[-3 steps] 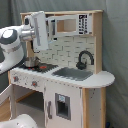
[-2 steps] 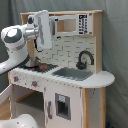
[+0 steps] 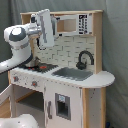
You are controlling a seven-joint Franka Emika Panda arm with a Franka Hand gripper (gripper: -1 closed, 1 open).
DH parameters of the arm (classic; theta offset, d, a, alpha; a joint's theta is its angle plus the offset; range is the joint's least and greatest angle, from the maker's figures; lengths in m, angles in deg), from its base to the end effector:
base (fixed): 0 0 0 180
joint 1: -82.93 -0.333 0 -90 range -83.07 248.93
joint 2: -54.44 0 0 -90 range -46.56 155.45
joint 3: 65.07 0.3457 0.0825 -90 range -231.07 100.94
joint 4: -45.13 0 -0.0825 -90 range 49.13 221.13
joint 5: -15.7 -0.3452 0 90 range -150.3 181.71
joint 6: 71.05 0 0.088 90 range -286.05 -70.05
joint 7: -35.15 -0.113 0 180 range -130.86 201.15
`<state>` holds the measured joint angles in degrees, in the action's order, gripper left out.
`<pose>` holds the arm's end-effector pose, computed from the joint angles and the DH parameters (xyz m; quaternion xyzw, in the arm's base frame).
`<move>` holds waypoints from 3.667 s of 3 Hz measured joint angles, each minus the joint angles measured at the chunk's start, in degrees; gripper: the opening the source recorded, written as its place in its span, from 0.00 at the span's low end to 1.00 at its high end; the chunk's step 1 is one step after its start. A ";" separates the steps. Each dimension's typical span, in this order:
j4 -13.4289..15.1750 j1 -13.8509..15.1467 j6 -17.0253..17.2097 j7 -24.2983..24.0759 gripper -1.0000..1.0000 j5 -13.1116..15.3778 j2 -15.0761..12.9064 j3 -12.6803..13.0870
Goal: Play with the kitchen
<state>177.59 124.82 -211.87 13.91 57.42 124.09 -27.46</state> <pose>0.2512 0.1798 0.7294 0.6608 -0.0208 0.4778 0.5785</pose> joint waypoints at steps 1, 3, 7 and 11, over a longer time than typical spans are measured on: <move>-0.02 0.01 -0.24 -0.11 0.00 0.00 -0.22 0.07; -2.62 0.04 -4.07 -1.57 0.00 -0.83 -4.21 3.98; -18.72 7.88 -4.91 -1.54 0.00 -0.81 -17.07 15.08; -30.87 22.90 -8.47 -0.03 0.00 -0.79 -21.59 28.04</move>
<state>146.73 147.73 -220.34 13.88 56.63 102.50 0.58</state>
